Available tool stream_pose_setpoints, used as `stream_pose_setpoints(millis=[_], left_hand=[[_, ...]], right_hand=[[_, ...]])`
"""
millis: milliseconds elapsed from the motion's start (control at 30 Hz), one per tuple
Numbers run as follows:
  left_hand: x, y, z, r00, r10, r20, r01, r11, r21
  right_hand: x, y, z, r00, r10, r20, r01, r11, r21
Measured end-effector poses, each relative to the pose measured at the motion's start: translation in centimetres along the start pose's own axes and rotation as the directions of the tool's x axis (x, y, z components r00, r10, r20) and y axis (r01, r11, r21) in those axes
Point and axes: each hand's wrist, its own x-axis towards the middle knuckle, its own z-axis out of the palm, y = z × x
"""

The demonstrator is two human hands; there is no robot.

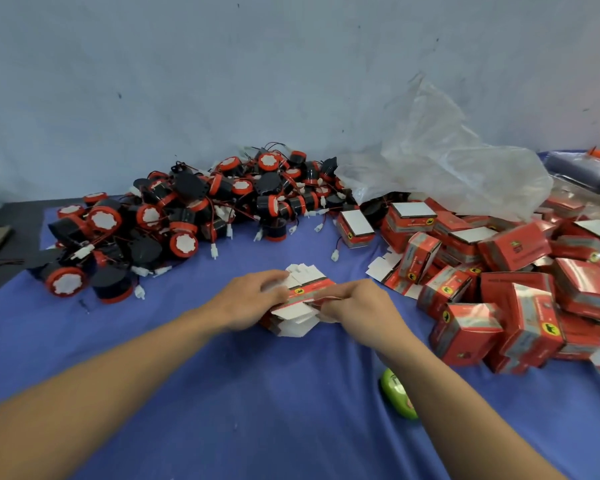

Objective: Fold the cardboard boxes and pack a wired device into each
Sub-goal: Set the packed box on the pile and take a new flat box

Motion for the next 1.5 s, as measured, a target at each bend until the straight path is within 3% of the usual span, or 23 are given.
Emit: stream_pose_setpoints(millis=[67, 133, 233, 367, 533, 667, 800, 900, 967, 1033, 1067, 1133, 1200, 1233, 1333, 1500], left_hand=[[-0.3, -0.2, -0.2, 1.000, 0.000, 0.002, 0.001, 0.992, -0.130], [-0.6, -0.4, -0.4, 1.000, -0.004, -0.014, 0.000, 0.967, -0.255], [-0.9, -0.7, -0.2, 0.999, -0.042, -0.031, 0.027, 0.930, -0.368], [-1.7, -1.0, 0.9, 0.999, -0.036, -0.023, 0.026, 0.938, -0.346], [-2.2, -1.6, 0.8, 0.999, 0.034, 0.003, -0.033, 0.992, -0.123], [-1.8, -1.1, -0.3, 0.997, 0.021, 0.076, -0.021, 1.000, -0.008], [-1.4, 0.0, -1.6, 0.988, 0.035, 0.149, -0.053, 0.991, 0.119], [-1.0, 1.0, -1.9, 0.981, 0.094, 0.167, -0.125, 0.974, 0.191], [-0.9, 1.5, -1.9, 0.976, 0.127, 0.174, -0.163, 0.963, 0.215], [-1.0, 1.9, -2.0, 0.974, 0.142, 0.176, -0.184, 0.949, 0.256], [-1.1, 2.0, -2.0, 0.971, 0.160, 0.176, -0.207, 0.933, 0.295], [-1.4, 2.2, -1.8, 0.965, 0.200, 0.170, -0.251, 0.896, 0.368], [-1.4, 2.4, -1.4, 0.962, 0.215, 0.170, -0.267, 0.880, 0.394], [-1.4, 2.7, -1.4, 0.963, 0.206, 0.174, -0.260, 0.882, 0.393], [-0.8, 3.5, -1.7, 0.964, 0.172, 0.204, -0.245, 0.873, 0.422], [-0.1, 4.3, -2.0, 0.959, 0.161, 0.235, -0.256, 0.847, 0.465]], right_hand=[[-0.1, -0.2, 0.1, 0.995, 0.065, -0.078, -0.057, 0.994, 0.093], [-0.1, -0.6, 0.0, 0.979, -0.073, -0.191, 0.056, 0.994, -0.096], [-0.5, -1.3, 0.5, 0.865, -0.347, -0.362, 0.174, 0.885, -0.432], [-0.2, -1.8, 1.8, 0.771, -0.419, -0.479, 0.171, 0.862, -0.478], [0.6, -2.0, 0.1, 0.878, -0.342, -0.335, 0.190, 0.891, -0.411], [1.0, -2.5, -0.9, 0.882, -0.269, -0.387, 0.097, 0.907, -0.410], [1.2, -2.7, -1.7, 0.978, -0.166, -0.129, 0.072, 0.840, -0.537], [1.1, -2.4, -2.0, 0.980, -0.159, -0.118, 0.072, 0.843, -0.533], [1.0, -2.3, -1.9, 0.997, -0.077, -0.001, 0.060, 0.787, -0.613], [1.1, -1.8, -1.9, 0.993, 0.012, 0.113, 0.049, 0.851, -0.522], [1.1, -1.9, -1.9, 0.992, 0.027, 0.124, 0.021, 0.928, -0.372], [1.8, -1.7, -1.5, 0.998, 0.027, -0.051, -0.035, 0.984, -0.177], [2.8, -1.4, -0.9, 0.968, 0.034, -0.249, -0.112, 0.945, -0.306], [3.3, -1.4, -0.6, 0.961, 0.057, -0.270, -0.162, 0.910, -0.382], [4.4, -1.8, -0.3, 0.973, 0.122, -0.197, -0.210, 0.822, -0.529], [5.5, -3.4, -1.7, 0.973, 0.204, -0.108, -0.229, 0.787, -0.573]])
